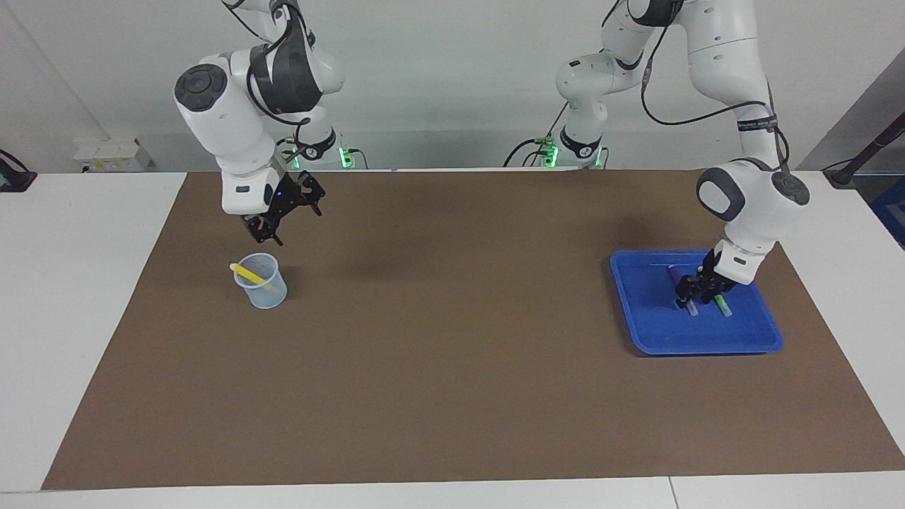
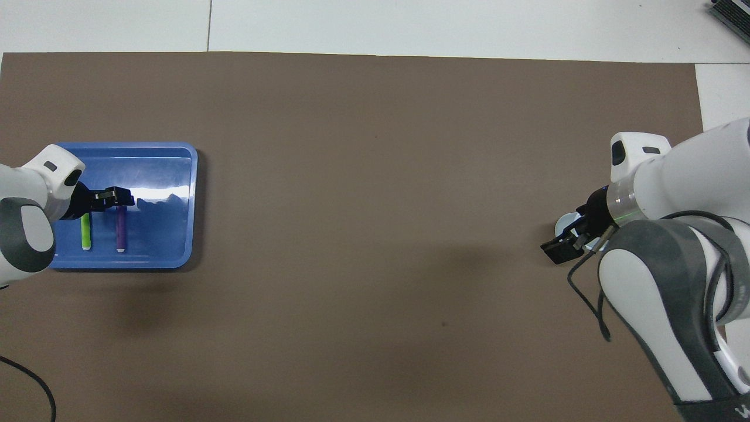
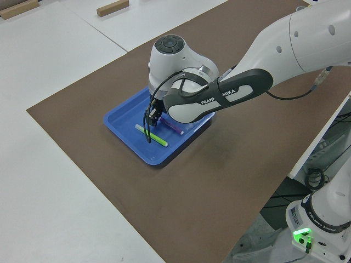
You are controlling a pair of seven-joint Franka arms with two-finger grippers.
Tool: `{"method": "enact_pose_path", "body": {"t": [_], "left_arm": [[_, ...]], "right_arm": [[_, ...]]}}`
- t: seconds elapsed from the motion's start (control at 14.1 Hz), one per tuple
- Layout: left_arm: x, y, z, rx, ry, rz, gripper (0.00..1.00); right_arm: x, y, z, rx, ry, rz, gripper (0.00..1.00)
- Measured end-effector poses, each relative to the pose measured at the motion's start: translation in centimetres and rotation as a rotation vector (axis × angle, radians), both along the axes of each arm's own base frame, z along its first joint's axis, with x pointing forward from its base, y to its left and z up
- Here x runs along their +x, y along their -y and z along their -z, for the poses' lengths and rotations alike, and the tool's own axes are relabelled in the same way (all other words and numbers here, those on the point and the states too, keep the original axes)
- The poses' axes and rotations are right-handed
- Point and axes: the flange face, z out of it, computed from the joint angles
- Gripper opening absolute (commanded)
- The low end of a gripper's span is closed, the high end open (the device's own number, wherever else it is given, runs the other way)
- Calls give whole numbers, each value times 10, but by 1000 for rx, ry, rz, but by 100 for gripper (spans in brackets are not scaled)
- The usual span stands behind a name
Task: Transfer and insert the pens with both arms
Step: 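Grasp the purple pen with the left gripper while the right gripper returns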
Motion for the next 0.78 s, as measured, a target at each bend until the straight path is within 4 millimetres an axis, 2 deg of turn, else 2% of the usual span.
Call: {"method": "enact_pose_path", "body": {"t": [0.14,0.28,0.43,0.5,0.64,0.71,0.78], "left_arm": [[-2,1,2,-6,-22,2,61],[-3,-1,2,-5,-25,1,57],[-3,-1,2,-6,-27,1,43],[-3,-3,1,-1,-26,1,32],[-4,-6,0,1,-28,-2,16],[-4,-7,0,2,-28,-3,4],[-5,-8,0,1,-32,-5,0]], "right_arm": [[-2,-12,-2,44,-27,127,100],[-6,-34,-3,76,-65,273,100],[-11,-60,-5,100,-104,402,100],[-12,-68,-7,111,-118,459,100],[-13,-74,-9,128,-140,532,100],[-13,-74,-10,141,-152,559,100],[-12,-75,-10,151,-160,588,100]]}}
